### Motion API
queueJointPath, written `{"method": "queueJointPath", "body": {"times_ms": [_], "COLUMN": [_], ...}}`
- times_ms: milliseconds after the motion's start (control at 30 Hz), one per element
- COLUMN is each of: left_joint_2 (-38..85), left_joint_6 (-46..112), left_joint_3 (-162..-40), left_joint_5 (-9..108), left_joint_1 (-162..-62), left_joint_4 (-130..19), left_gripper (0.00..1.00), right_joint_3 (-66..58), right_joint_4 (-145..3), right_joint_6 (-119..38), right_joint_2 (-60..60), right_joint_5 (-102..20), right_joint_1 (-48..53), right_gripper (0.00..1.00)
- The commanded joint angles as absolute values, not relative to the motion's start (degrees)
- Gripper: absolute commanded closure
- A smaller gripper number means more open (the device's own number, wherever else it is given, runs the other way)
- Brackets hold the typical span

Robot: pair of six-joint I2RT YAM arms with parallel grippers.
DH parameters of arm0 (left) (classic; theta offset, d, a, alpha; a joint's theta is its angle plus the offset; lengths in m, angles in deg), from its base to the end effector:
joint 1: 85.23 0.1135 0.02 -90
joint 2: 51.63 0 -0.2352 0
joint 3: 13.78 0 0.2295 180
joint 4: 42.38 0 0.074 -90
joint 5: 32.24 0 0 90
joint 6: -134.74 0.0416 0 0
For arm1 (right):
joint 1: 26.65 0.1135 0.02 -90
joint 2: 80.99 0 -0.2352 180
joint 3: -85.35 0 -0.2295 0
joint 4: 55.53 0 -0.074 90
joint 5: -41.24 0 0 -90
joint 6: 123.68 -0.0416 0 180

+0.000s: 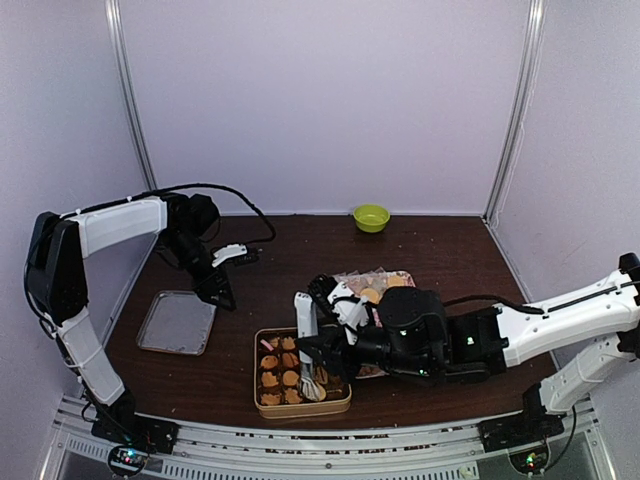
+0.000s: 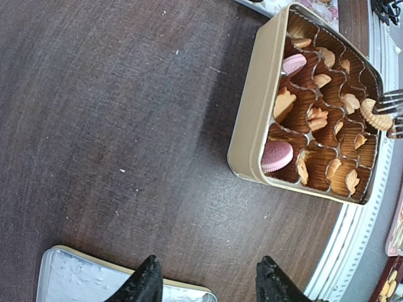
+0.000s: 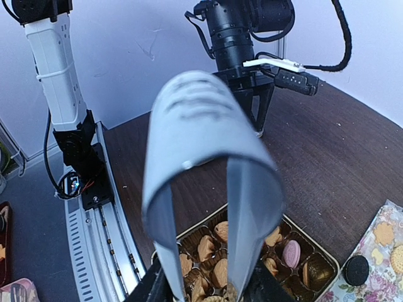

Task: Pack the cookies
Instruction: Place the fake cookies in the empty pocket of the box, then adjust the fake cookies in the empty pocket of the box.

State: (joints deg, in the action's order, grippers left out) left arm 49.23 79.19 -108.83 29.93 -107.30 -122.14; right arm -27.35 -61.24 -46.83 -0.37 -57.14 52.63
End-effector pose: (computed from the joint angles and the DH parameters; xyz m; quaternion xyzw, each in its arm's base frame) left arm 0.2718 -0.1312 0.2108 0.4674 0.8499 -0.2349 0.0632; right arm 0.0643 0.3073 0.2551 -0.4075 0.7037 0.3768 0.4435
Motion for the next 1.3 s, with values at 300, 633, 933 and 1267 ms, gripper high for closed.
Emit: {"method": "queueJointPath", "body": {"times_ms": [300,633,933,1267], "left_joint_2": [47.9,48.4,48.3,48.2], "left_joint_6": [80.1,79.7,79.7,79.7], "left_joint_3": [-108.5,-109.3,-109.3,-109.2], "left_joint_5": [29.2,28.5,28.1,27.9], "left_joint_1": [-107.1,-107.0,-107.0,-107.1], "left_joint_4": [-122.7,-122.7,-122.8,-122.8], "left_gripper": [0.48,0.48,0.48,0.49], "right_joint_3": [-25.1,-25.4,-25.3,-28.4], "right_joint_4": [-62.4,-64.4,-63.7,-61.4], "right_joint_6": [-43.4,-41.1,-41.7,-45.9], "right_joint_2": [-2.7,-4.5,-4.9,-7.0], "right_joint_5": [-64.8,-68.5,-66.0,-64.1], "right_joint_1": [54.9,55.0,55.0,52.9], "right_gripper": [0.69,0.75,0.82,0.63]}}
